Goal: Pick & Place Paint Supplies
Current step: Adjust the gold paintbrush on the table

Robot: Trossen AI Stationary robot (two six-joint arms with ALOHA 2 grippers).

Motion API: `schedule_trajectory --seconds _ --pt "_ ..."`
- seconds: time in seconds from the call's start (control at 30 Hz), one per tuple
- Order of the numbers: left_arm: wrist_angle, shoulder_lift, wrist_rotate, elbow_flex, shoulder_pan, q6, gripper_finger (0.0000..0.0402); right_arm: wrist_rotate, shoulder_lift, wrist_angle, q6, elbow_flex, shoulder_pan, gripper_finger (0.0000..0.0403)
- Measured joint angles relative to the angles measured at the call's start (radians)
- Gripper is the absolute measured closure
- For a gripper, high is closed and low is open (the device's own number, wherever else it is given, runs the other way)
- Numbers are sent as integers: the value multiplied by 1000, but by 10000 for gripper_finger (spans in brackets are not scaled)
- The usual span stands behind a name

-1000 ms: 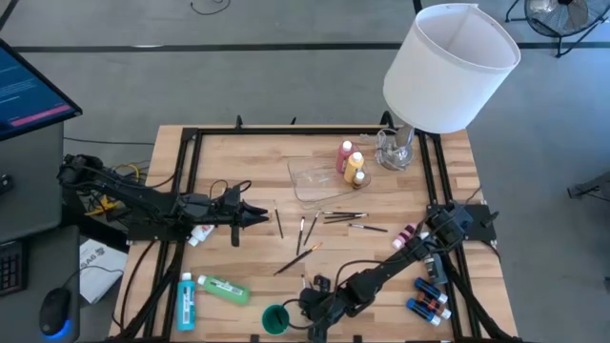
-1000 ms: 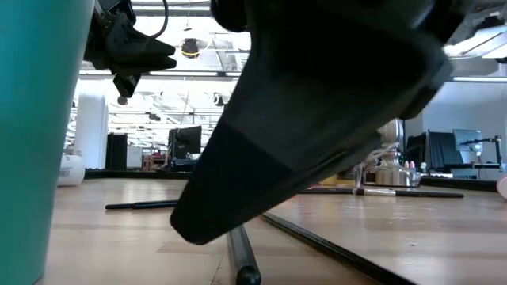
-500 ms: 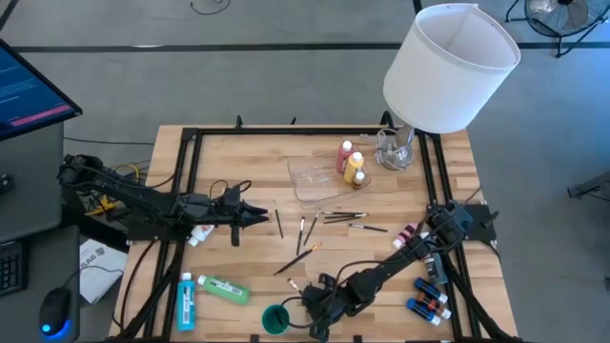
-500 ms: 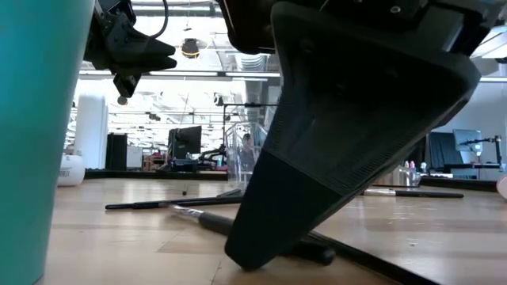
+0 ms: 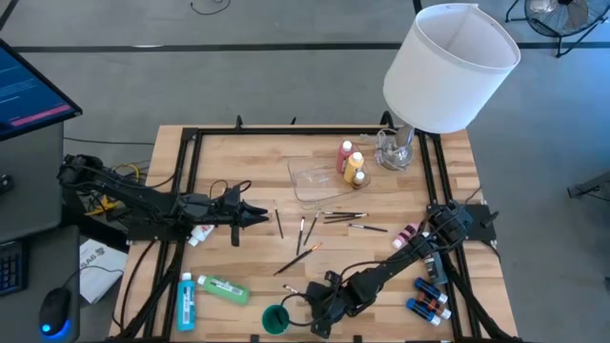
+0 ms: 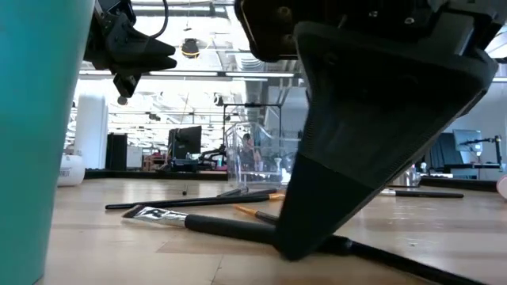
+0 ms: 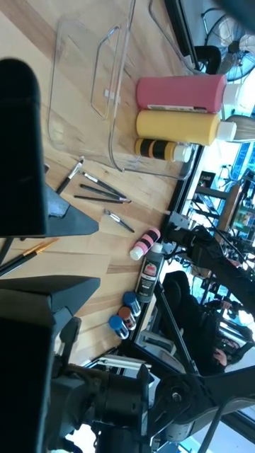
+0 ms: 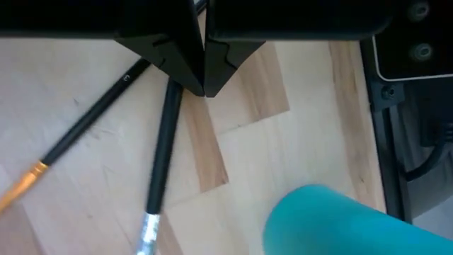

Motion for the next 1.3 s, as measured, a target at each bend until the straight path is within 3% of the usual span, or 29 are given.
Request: schedule_trajectory --seconds 0.33,0.83,1.3 --pt "0 0 0 0 0 0 401 71 -37 -188 99 -3 6 403" --pt "0 0 0 0 0 0 401 170 -46 -337 158 -3 -11 403" --pt "0 0 0 0 0 0 401 525 -137 -414 154 -9 -9 403"
